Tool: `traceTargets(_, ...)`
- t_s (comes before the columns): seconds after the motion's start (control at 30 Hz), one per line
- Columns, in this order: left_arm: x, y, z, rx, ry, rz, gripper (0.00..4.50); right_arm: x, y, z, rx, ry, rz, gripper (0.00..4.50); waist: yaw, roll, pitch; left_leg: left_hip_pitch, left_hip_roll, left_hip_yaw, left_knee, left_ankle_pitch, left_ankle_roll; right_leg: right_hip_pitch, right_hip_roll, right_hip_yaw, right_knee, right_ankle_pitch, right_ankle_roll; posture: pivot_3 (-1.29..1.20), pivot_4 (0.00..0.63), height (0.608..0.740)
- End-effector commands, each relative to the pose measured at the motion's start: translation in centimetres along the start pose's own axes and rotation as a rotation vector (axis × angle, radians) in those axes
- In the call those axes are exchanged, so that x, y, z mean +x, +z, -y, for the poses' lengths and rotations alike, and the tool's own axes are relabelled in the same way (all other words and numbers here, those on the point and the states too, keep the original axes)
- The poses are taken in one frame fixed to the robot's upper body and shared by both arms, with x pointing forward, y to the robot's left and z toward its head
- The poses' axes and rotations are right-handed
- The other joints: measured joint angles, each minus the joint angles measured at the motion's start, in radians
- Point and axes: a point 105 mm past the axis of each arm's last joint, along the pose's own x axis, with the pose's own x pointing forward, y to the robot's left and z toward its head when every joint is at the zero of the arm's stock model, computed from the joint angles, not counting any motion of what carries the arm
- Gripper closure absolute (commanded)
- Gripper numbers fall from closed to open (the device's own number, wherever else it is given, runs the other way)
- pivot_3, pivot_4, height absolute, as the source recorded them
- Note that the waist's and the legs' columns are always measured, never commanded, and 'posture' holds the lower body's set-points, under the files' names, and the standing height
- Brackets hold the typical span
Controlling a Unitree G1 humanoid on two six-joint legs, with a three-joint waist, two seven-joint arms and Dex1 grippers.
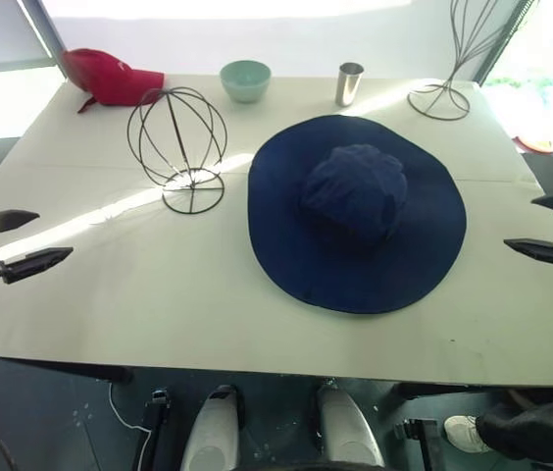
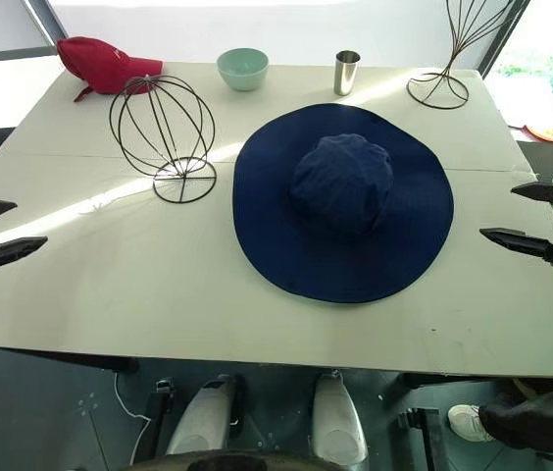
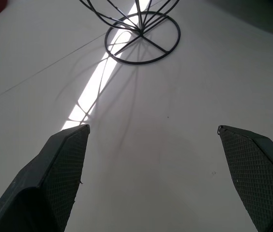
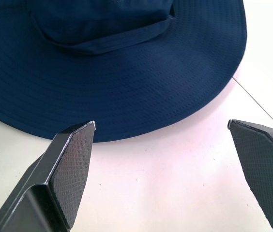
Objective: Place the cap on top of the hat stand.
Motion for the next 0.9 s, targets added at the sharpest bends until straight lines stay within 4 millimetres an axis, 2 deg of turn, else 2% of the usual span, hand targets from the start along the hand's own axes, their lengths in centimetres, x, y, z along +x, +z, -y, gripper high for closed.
traceTargets(0.03, -0.8, 1.1, -0.5, 0.042, 0.038, 0.025, 0.06, -0.7, 0.9, 0.8, -0.043, -0.034, 0.019, 0.0, 0.001, 0.0, 0.0, 0.0, 0.0, 0.0, 0.0, 0.0, 0.0, 0.0, 0.0, 0.0, 0.0, 0.0, 0.0, 0.0, 0.15, 0.739)
traceTargets(0.53, 0.1, 1.8, -0.3, 0.028, 0.023, 0.065, 0.06, -0.6, 0.0, 2.0, -0.062, -0.108, 0.001, 0.0, 0.0, 0.0, 0.0, 0.0, 0.0, 0.0, 0.003, 0.0, 0.0, 0.001, 0.001, 0.0, 0.004, 0.0, 0.0, 0.0, 0.15, 0.739)
traceTargets(0.7, 1.7, 3.9, 2.0, 0.029, -0.136, 0.119, 0.06, -0.1, 1.4, 1.8, -0.065, -0.126, 0.015, 0.0, 0.001, 0.0, 0.0, 0.001, 0.0, 0.0, 0.005, 0.0, 0.0, 0.001, 0.001, 0.0, 0.006, 0.0, 0.0, 0.0, 0.15, 0.739)
traceTargets(0.77, 2.5, 4.9, 3.5, 0.061, -0.221, 0.126, 0.06, 0.2, 3.0, 0.7, -0.108, -0.103, 0.039, 0.0, 0.001, 0.0, 0.0, 0.001, 0.0, 0.0, 0.005, 0.0, 0.0, 0.001, 0.001, 0.0, 0.006, 0.0, 0.0, 0.0, 0.15, 0.739)
traceTargets(0.9, 3.6, 6.2, 6.7, 0.085, -0.427, 0.125, 0.06, 0.8, 5.9, -4.5, -0.195, 0.055, 0.115, 0.0, 0.005, 0.0, 0.0, 0.001, 0.003, 0.0, 0.005, 0.0, 0.0, 0.001, 0.004, 0.001, 0.007, 0.0, 0.001, 0.0, 0.15, 0.739)
